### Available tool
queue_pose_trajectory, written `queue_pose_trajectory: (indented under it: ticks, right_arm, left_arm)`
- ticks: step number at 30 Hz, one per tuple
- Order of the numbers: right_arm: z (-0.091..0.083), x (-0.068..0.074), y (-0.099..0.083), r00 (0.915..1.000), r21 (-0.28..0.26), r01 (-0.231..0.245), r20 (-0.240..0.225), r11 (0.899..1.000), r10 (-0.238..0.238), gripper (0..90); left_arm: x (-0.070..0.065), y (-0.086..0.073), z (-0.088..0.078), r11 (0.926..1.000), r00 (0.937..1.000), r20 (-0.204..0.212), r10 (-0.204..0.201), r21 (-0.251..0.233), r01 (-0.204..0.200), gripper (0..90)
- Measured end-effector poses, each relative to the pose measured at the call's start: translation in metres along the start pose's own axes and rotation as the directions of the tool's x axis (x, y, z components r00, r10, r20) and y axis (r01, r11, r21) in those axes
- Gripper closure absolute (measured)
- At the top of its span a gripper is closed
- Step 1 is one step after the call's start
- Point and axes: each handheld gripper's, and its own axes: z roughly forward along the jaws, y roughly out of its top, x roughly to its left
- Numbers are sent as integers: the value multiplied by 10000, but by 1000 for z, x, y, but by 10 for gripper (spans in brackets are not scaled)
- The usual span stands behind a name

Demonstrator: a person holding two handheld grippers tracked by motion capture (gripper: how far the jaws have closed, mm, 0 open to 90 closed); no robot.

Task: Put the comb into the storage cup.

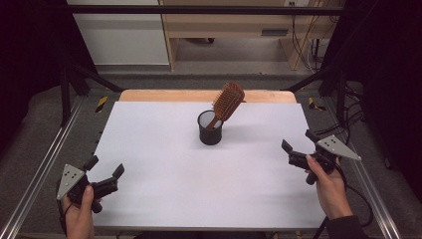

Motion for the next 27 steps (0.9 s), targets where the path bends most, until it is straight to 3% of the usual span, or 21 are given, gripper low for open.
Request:
queue_pose_trajectory:
  ticks: [16,19,27]
  right_arm:
    - [-15,3,-43,9998,305,-208,29,9993,207,40]
    - [-16,5,-47,9998,243,-221,30,9995,220,40]
    - [-14,17,-53,9997,255,128,-193,9996,-123,40]
  left_arm:
    - [-1,-1,1,9998,9998,13,176,8,-176,33]
    - [-2,0,-1,9995,9996,-55,275,-172,-276,33]
    - [-2,0,-2,9992,9996,-27,273,-282,-273,34]
